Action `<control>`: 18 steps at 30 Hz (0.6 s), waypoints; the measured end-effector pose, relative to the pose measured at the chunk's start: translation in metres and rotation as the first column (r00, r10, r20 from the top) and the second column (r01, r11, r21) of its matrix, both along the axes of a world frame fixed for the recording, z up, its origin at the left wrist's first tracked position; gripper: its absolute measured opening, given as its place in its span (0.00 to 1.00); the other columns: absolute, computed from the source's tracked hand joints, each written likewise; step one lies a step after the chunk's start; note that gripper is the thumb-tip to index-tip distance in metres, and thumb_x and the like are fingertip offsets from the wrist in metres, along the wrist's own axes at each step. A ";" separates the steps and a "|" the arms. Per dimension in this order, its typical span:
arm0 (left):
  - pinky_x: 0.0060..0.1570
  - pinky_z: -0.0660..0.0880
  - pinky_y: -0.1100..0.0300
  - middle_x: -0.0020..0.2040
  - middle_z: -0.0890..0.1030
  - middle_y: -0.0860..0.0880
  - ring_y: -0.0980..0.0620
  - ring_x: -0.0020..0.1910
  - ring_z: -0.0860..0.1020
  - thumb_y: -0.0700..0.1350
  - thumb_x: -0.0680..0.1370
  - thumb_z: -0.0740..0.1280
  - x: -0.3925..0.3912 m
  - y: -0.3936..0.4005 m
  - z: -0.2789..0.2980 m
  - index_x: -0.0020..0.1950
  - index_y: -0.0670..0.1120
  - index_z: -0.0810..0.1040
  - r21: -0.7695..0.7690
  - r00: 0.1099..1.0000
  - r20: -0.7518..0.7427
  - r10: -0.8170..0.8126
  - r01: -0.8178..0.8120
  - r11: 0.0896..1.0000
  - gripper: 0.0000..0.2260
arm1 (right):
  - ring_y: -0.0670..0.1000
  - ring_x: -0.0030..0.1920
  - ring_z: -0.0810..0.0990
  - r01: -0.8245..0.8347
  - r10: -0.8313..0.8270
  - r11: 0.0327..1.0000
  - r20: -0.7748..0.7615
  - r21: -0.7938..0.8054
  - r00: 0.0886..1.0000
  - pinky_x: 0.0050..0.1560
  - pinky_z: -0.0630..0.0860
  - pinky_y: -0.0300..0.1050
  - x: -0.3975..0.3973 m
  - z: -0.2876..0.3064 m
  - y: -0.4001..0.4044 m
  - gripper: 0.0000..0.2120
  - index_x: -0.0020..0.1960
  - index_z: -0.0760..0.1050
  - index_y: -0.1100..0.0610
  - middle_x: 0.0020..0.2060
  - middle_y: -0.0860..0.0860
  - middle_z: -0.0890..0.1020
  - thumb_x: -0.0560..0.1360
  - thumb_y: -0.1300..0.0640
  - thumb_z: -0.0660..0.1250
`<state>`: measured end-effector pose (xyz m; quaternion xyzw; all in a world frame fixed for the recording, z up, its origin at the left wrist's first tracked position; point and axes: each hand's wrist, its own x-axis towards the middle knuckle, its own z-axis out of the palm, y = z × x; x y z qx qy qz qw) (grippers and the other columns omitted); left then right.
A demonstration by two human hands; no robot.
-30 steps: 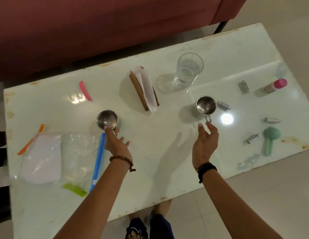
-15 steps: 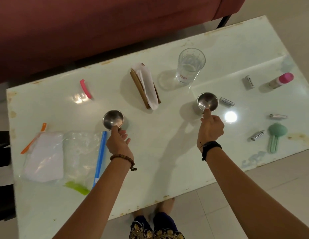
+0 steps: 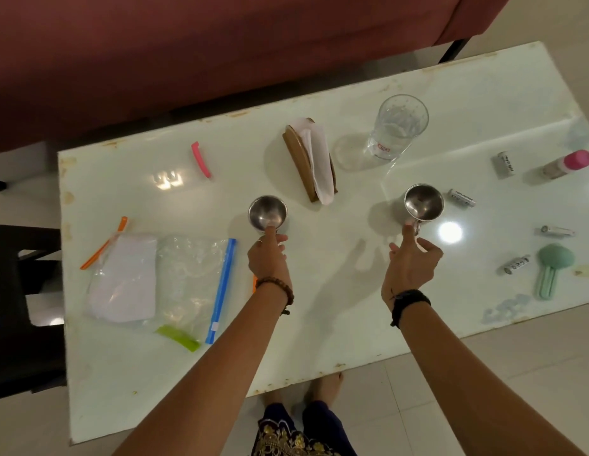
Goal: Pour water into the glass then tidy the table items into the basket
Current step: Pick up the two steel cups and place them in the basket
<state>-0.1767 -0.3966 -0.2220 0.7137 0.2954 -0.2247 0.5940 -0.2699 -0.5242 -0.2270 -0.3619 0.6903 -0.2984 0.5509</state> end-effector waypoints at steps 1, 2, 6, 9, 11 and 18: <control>0.42 0.73 0.61 0.43 0.79 0.48 0.50 0.47 0.76 0.48 0.78 0.60 0.001 0.000 0.000 0.33 0.49 0.75 -0.001 1.000 0.000 -0.013 0.013 1.000 0.14 | 0.53 0.46 0.81 -0.001 0.002 1.000 -0.006 0.004 1.000 0.45 0.74 0.41 -0.001 0.000 0.007 0.18 0.52 0.64 0.54 0.49 0.52 0.79 0.72 0.48 0.69; 0.42 0.73 0.62 0.44 0.79 0.47 0.50 0.48 0.76 0.48 0.78 0.60 0.001 0.000 0.000 0.33 0.49 0.75 -0.009 1.000 0.001 -0.026 0.026 1.000 0.14 | 0.53 0.46 0.81 -0.006 0.007 1.000 -0.010 0.006 1.000 0.44 0.74 0.40 -0.002 -0.001 0.016 0.18 0.52 0.64 0.54 0.54 0.55 0.78 0.72 0.49 0.69; 0.43 0.73 0.62 0.48 0.78 0.48 0.50 0.50 0.76 0.49 0.79 0.60 -0.001 0.010 -0.001 0.39 0.47 0.76 -0.065 0.997 0.003 -0.079 0.079 0.995 0.12 | 0.52 0.45 0.81 -0.095 0.095 0.995 -0.002 0.024 0.996 0.39 0.72 0.35 -0.003 -0.007 0.058 0.18 0.55 0.63 0.54 0.58 0.57 0.76 0.72 0.50 0.69; 0.49 0.73 0.57 0.49 0.78 0.48 0.50 0.52 0.75 0.48 0.79 0.60 0.004 0.016 -0.001 0.42 0.44 0.75 -0.105 0.989 -0.048 -0.139 0.133 0.985 0.11 | 0.52 0.47 0.80 -0.128 0.128 0.991 -0.012 0.035 0.992 0.45 0.73 0.40 -0.003 -0.006 0.077 0.20 0.57 0.64 0.55 0.59 0.57 0.74 0.72 0.51 0.70; 0.53 0.73 0.55 0.50 0.78 0.46 0.49 0.54 0.76 0.48 0.78 0.61 0.009 0.017 0.001 0.44 0.42 0.77 -0.130 0.983 -0.084 -0.164 0.152 0.980 0.11 | 0.51 0.50 0.77 -0.135 0.133 0.991 -0.077 -0.018 0.988 0.51 0.72 0.43 -0.003 -0.003 0.072 0.22 0.60 0.65 0.58 0.60 0.57 0.73 0.72 0.51 0.69; 0.55 0.72 0.57 0.57 0.80 0.42 0.46 0.58 0.77 0.45 0.78 0.62 0.012 0.016 0.002 0.36 0.44 0.75 -0.180 0.979 -0.157 -0.131 0.102 0.978 0.11 | 0.53 0.47 0.74 -0.098 0.082 0.992 -0.188 -0.078 0.979 0.40 0.69 0.38 0.002 0.004 -0.010 0.23 0.52 0.75 0.61 0.49 0.54 0.77 0.74 0.40 0.62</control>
